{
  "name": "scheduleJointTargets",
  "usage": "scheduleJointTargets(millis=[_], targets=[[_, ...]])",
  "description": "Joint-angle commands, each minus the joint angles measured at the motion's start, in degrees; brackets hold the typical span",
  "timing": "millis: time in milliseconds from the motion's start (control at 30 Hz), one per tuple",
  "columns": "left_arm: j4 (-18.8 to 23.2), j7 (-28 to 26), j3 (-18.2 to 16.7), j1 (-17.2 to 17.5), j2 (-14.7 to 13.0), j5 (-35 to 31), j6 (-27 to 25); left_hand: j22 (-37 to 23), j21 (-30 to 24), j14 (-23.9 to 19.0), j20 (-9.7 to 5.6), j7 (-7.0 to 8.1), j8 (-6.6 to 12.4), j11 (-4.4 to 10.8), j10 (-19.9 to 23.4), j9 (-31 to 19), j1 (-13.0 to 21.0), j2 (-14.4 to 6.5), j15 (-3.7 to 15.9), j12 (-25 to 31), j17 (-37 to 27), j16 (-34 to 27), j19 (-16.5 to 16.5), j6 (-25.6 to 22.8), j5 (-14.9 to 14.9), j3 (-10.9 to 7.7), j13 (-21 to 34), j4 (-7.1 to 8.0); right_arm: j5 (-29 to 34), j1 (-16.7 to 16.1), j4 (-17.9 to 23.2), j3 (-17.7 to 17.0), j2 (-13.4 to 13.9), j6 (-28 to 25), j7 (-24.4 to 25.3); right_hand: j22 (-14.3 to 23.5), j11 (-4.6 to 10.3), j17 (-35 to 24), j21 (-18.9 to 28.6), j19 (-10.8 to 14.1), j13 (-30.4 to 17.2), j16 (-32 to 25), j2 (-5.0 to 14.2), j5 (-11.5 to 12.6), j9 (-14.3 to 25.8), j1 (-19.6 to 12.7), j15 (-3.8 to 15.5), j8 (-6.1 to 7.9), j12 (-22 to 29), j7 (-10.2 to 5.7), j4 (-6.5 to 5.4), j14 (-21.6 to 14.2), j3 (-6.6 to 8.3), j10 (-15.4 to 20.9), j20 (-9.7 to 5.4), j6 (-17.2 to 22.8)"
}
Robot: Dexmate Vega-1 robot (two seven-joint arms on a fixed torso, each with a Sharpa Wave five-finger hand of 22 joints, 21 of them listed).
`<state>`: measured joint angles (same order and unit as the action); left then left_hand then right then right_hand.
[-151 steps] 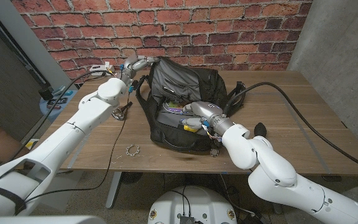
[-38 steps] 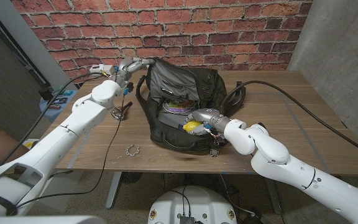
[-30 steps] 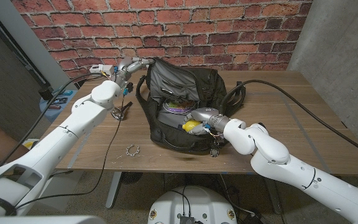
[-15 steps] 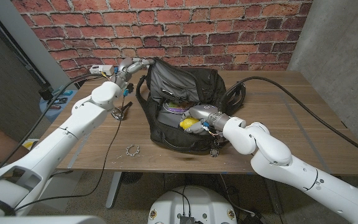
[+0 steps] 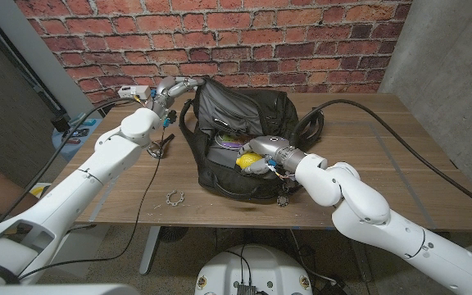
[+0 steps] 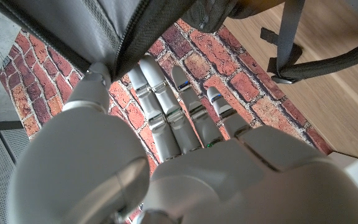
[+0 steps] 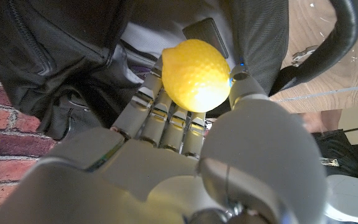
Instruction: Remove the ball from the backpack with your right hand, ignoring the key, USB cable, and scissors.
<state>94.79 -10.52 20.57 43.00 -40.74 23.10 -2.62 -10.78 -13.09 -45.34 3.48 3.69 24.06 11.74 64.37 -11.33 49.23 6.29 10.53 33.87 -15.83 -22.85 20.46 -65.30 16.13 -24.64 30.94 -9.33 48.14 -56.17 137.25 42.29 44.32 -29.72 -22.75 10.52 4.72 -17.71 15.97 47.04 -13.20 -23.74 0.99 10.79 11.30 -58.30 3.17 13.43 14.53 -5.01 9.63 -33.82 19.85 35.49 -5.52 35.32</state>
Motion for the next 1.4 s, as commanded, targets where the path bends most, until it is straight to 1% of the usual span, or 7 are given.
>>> scheduleJointTargets(millis=[33, 267, 467, 767, 1033, 1400], targets=[[-0.65, 0.82, 0.16, -0.2, -0.02, 0.2, 0.29, -0.13, 0.06, -0.33, 0.22, -0.15, -0.12, 0.02, 0.33, -0.18, 8.45, -8.8, 0.02, -0.3, -0.24, 0.21, 0.18, -0.16, 0.24, 0.16, 0.16, 0.03, 0.51, -1.65, 2.81, -0.98, -0.3, -2.99, -0.82, 0.25, 0.13, -0.09, 0.55, 0.65, -0.14, 0.02, -0.02, 0.21, 0.09, -0.97, 9.23, 0.33, 0.32, 0.1, -0.26, -0.67, 0.22, 0.54, -4.29, 0.48], [-0.96, 1.15, 0.53, -0.6, 0.13, 0.2, -0.04, -0.13, 0.06, -0.34, 0.23, 0.01, -0.15, -0.01, 0.36, -0.19, 8.41, -8.88, -0.03, -0.35, -0.19, 0.37, 0.16, -0.27, 0.27, 0.12, 0.23, 0.09, -0.11, -2.44, 4.21, -1.91, -0.15, -4.82, -0.97, 0.25, 0.14, -0.16, 0.57, 0.66, -0.13, 0.08, 0.02, 0.19, 0.09, -0.98, 9.27, 0.28, 0.28, 0.1, -0.35, -0.8, 0.21, 0.65, -4.29, 0.55], [-1.24, 1.24, 0.76, -0.89, 0.28, 0.03, 0.06, -0.13, 0.06, -0.32, 0.28, -0.01, -0.21, -0.03, 0.41, -0.19, 8.5, -8.79, 0.05, -0.35, -0.3, 0.34, 0.14, -0.24, 0.24, 0.23, 0.35, 0.01, 0.47, -2.67, 5.5, -1.85, -0.02, -6.64, -1.38, 0.25, 0.09, -0.26, 0.58, 0.67, -0.13, 0.12, 0.04, 0.16, 0.09, -1.11, 9.25, 0.21, 0.23, 0.21, -0.35, -0.82, 0.21, 0.68, -4.27, 0.52], [-1.18, 1.42, 0.93, -0.95, 0.3, 0.02, 0.02, -0.13, 0.07, -0.38, 0.27, -0.16, -0.28, 0.09, 0.42, -0.2, 8.53, -8.87, -0.05, -0.49, -0.33, 0.39, 0.1, -0.24, 0.25, 0.23, 0.29, 0.04, 1.62, -4.05, 7.72, -2.71, 1.3, -9.7, -1.9, 0.25, 0.1, -0.35, 0.61, 0.71, -0.12, 0.14, 0.04, 0.13, 0.09, -1.13, 9.26, 0.17, 0.2, 0.13, -0.41, -1.04, 0.17, 0.82, -4.2, 0.64], [-0.24, 1.42, 0.66, -0.46, -0.15, 0.25, -0.36, -0.13, 0.08, -0.22, 0.27, -0.12, -0.39, -0.03, 0.27, -0.21, 8.53, -8.92, -0.08, -0.61, -0.38, 0.53, 0.08, -0.12, 0.26, 0.27, 0.37, 0.08, 2.63, -5.48, 9.47, -3.47, 2.72, -11.78, -2.48, 0.26, 0.17, -0.38, 0.64, 0.75, -0.11, 0.26, 0.04, 0.11, 0.09, -1.16, 9.21, 0.15, 0.14, 0.19, -0.45, -1.07, 0.17, 0.84, -4.18, 0.74], [1.0, 1.62, 0.29, 0.2, -0.79, 0.58, -0.59, -0.13, 0.08, -0.17, 0.29, -0.18, -0.51, -0.04, 0.33, -0.22, 8.67, -8.93, -0.01, -0.86, -0.5, 0.58, 0.05, -0.08, 0.26, 0.35, 0.17, 0.01, 3.17, -6.51, 10.77, -4.47, 3.87, -13.54, -3.05, 0.26, 0.19, -0.43, 0.66, 0.76, -0.11, 0.43, 0.04, 0.08, 0.09, -1.14, 9.17, 0.1, 0.11, 0.18, -0.52, -1.11, 0.15, 0.99, -4.21, 0.86]])
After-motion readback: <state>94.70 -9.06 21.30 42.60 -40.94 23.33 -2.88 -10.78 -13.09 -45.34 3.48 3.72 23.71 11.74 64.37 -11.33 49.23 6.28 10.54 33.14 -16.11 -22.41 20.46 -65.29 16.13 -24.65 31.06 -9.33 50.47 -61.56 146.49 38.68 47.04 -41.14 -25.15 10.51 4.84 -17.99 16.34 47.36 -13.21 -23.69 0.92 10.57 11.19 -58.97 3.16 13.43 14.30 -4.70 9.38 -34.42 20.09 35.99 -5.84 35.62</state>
